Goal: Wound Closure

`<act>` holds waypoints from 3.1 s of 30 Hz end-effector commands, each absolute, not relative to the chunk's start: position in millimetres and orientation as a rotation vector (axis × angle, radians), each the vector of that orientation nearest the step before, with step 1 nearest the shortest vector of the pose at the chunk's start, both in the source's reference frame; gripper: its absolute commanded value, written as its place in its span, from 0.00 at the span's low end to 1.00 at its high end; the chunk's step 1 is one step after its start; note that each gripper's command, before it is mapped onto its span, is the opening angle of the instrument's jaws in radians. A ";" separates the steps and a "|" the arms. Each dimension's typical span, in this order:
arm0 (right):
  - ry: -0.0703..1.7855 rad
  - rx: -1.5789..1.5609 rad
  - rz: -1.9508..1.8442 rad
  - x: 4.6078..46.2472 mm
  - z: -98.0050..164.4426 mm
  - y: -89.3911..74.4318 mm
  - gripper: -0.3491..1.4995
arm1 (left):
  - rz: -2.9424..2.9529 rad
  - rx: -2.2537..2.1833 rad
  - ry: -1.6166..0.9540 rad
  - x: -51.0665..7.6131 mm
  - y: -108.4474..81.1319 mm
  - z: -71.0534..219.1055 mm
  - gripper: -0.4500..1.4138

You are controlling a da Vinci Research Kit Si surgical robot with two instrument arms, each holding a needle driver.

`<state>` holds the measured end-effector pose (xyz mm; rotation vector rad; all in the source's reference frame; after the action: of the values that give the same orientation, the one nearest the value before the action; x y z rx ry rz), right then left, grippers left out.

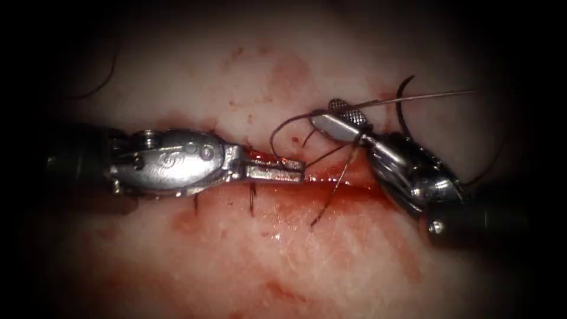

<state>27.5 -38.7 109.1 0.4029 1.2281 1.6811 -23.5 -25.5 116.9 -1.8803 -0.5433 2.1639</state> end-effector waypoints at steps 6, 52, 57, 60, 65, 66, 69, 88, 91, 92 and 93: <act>1.258 0.376 1.651 28.2 107.6 -38.5 0.46 | 2.164 -1.882 -0.545 -23.9 -25.7 117.4 0.00; 1.014 -0.084 0.816 33.6 95.3 -45.1 0.00 | 2.148 -1.656 -0.440 -22.0 -6.9 125.9 0.00; 0.985 -0.078 0.800 33.6 95.9 -46.5 0.00 | 2.145 -1.641 -0.438 -23.3 -3.7 127.1 0.00; 0.979 -0.079 0.795 33.6 95.9 -47.5 0.00 | 2.146 -1.629 -0.433 -23.5 -2.0 127.7 0.00; 0.963 -0.071 0.786 34.3 94.9 -49.4 0.00 | 2.157 -1.604 -0.428 -23.6 0.8 129.0 0.00; 0.963 -0.067 0.783 34.4 94.8 -49.7 0.00 | 2.158 -1.598 -0.426 -23.6 1.5 129.2 0.00; 0.964 -0.063 0.777 34.4 94.7 -50.2 0.00 | 2.154 -1.594 -0.422 -23.7 2.5 129.5 0.00; 0.946 -0.036 0.741 34.1 94.9 -52.1 0.00 | 2.141 -1.569 -0.370 -24.7 9.3 131.5 0.00; 0.940 -0.020 0.723 34.0 95.2 -52.9 0.00 | 2.150 -1.567 -0.353 -25.2 9.3 132.2 0.00; 0.940 -0.016 0.718 34.0 95.2 -53.1 0.00 | 2.151 -1.566 -0.350 -25.2 9.4 132.4 0.00; 0.937 -0.003 0.705 34.1 95.2 -53.7 0.00 | 2.154 -1.565 -0.345 -25.3 9.4 132.8 0.00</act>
<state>33.4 -53.2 94.9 -0.0047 0.9348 0.7053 -24.8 8.9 132.7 -1.5610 -0.3469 2.1559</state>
